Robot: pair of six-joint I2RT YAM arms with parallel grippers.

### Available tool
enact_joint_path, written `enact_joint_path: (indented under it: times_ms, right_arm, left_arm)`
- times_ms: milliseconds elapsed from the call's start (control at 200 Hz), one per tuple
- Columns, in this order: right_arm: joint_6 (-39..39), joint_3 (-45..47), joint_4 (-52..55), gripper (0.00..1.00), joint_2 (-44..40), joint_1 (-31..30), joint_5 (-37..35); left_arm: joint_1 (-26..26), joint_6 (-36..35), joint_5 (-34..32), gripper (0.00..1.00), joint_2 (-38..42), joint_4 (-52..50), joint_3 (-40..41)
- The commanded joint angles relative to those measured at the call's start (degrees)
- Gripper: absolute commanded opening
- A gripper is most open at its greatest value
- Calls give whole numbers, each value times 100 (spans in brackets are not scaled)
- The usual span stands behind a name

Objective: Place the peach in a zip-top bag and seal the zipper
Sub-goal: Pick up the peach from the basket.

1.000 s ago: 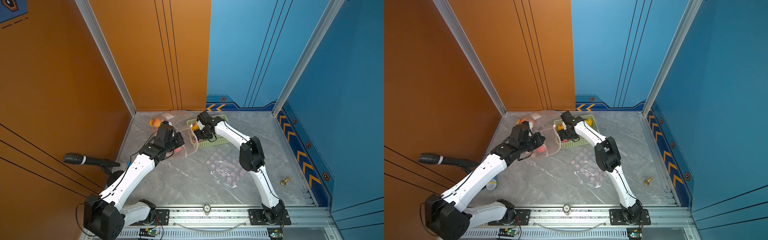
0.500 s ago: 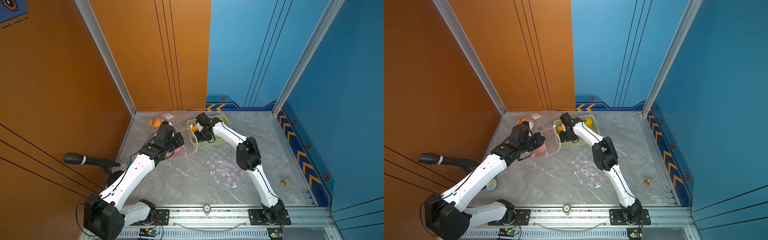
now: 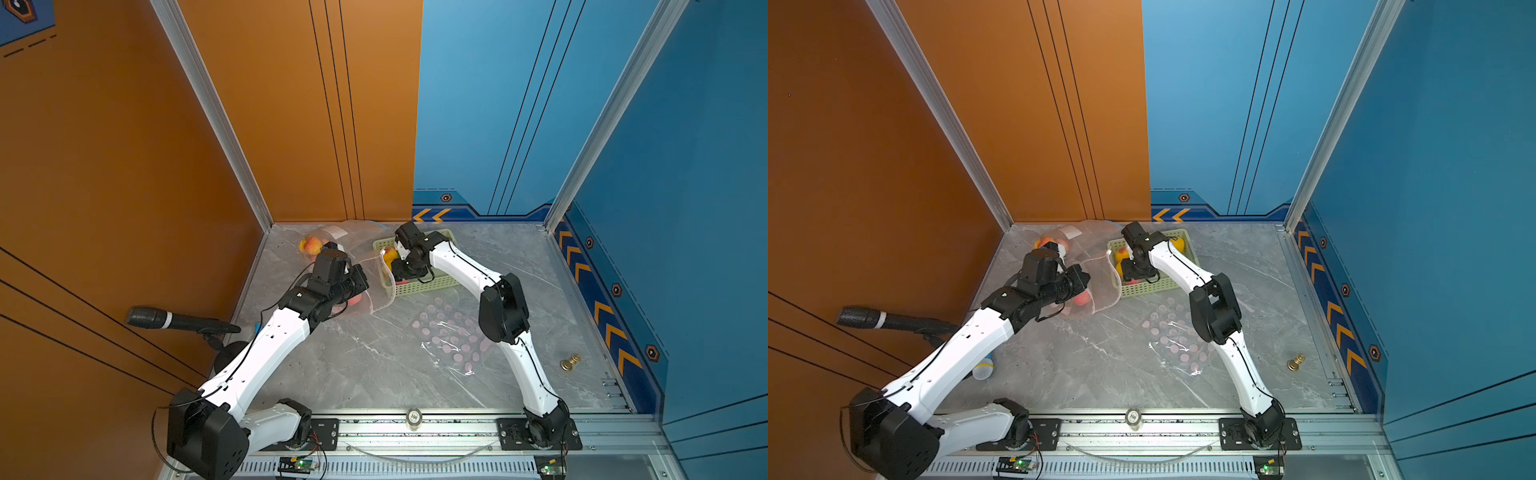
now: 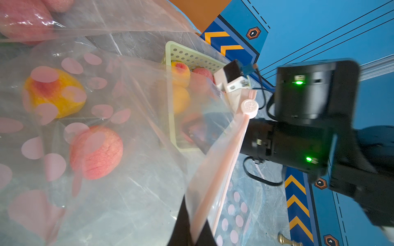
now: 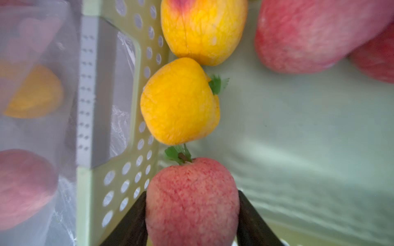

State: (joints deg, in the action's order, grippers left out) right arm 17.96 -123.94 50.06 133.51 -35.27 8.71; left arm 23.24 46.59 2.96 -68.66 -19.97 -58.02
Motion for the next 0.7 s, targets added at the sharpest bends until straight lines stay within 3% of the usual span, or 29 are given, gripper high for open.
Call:
enact_joint_path:
  times_ms: [0, 400, 696]
  right_arm:
    - [64, 383, -462, 35, -1015, -35, -216]
    - [-31, 1835, -1839, 35, -2906, -455, -271]
    - [-107, 2411, -2087, 35, -3271, -1263, -674]
  left_arm:
    - [-57, 16, -116, 0, 116, 17, 115]
    - [-74, 25, -156, 0, 104, 96, 168]
    - [-79, 27, -145, 0, 40, 141, 63]
